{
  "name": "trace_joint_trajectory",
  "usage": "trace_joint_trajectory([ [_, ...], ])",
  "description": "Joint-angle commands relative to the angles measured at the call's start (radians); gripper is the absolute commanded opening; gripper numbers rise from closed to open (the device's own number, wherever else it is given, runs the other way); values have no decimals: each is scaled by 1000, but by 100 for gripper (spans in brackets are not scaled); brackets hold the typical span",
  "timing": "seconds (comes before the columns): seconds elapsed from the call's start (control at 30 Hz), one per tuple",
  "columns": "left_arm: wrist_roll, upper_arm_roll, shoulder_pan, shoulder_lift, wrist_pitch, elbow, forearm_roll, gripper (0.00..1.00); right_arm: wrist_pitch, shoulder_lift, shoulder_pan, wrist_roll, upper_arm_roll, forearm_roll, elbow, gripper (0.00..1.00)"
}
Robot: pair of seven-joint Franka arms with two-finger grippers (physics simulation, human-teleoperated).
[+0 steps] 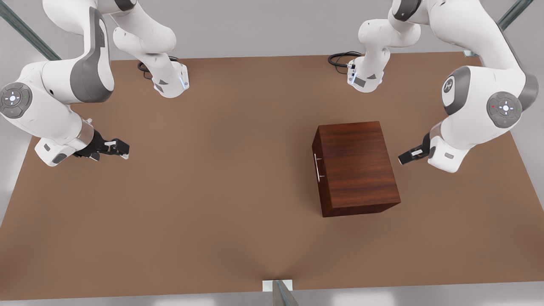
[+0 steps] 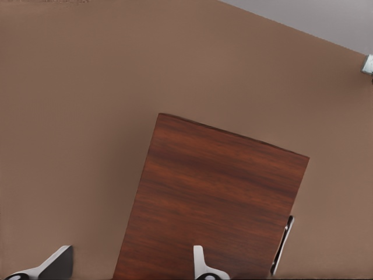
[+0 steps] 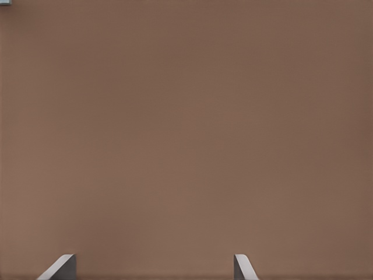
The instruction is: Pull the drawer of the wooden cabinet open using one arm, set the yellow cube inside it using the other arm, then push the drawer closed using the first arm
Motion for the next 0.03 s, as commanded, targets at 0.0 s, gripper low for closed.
trace_joint_trajectory([
  [0.0, 567, 0, -1, 0, -12, 0, -2, 100, 2, -1, 0, -4, 0, 1, 0, 100],
])
